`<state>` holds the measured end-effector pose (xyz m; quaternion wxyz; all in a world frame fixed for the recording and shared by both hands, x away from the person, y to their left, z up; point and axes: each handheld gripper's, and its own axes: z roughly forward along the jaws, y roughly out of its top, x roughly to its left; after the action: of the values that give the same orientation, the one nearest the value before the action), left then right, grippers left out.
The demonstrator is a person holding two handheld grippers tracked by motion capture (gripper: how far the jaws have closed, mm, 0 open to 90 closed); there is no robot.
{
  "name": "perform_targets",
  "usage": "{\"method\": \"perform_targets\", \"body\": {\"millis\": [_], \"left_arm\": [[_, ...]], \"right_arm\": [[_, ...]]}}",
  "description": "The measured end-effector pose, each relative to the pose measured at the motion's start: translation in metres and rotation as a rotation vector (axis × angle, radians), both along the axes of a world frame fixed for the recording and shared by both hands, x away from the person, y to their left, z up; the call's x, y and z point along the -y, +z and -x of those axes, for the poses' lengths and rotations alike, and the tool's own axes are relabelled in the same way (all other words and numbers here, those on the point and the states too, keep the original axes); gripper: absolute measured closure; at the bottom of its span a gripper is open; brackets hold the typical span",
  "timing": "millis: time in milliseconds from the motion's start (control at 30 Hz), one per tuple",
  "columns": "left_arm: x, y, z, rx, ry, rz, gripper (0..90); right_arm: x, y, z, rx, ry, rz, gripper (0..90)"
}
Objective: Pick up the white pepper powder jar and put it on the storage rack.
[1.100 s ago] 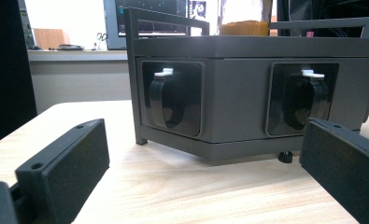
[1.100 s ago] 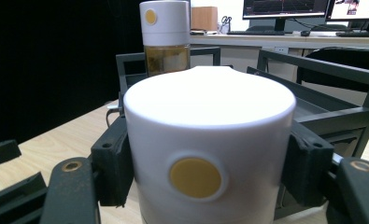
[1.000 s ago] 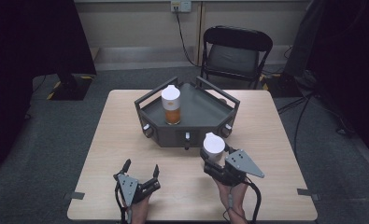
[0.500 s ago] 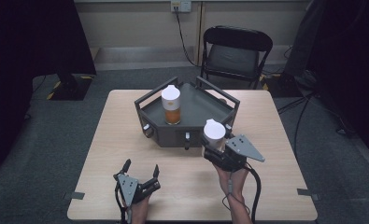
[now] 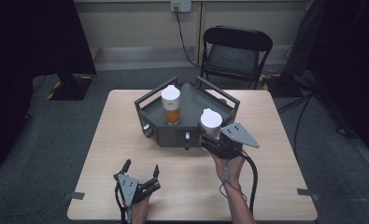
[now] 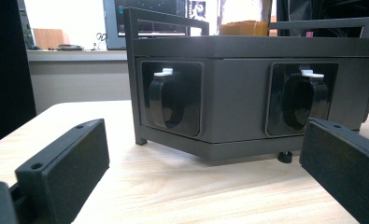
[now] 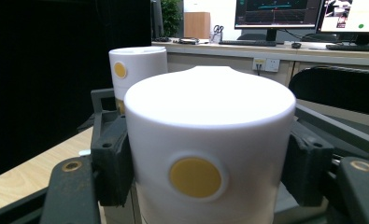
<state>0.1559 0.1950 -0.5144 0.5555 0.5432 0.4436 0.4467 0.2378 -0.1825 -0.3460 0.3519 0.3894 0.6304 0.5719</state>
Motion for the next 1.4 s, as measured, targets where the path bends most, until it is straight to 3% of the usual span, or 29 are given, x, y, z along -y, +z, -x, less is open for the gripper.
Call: {"method": "perform_targets", "body": {"millis": [867,1400], "left_arm": [[0.000,0.000,0.000,0.000,0.000,0.000,0.5],[0.000,0.000,0.000,0.000,-0.001,0.000,0.5]], "right_arm": [[-0.024,0.027,-0.054,-0.001,-0.027,0.001,30.2],[-0.042,0.024,-0.085,-0.002,-0.054,0.031,30.2]]}}
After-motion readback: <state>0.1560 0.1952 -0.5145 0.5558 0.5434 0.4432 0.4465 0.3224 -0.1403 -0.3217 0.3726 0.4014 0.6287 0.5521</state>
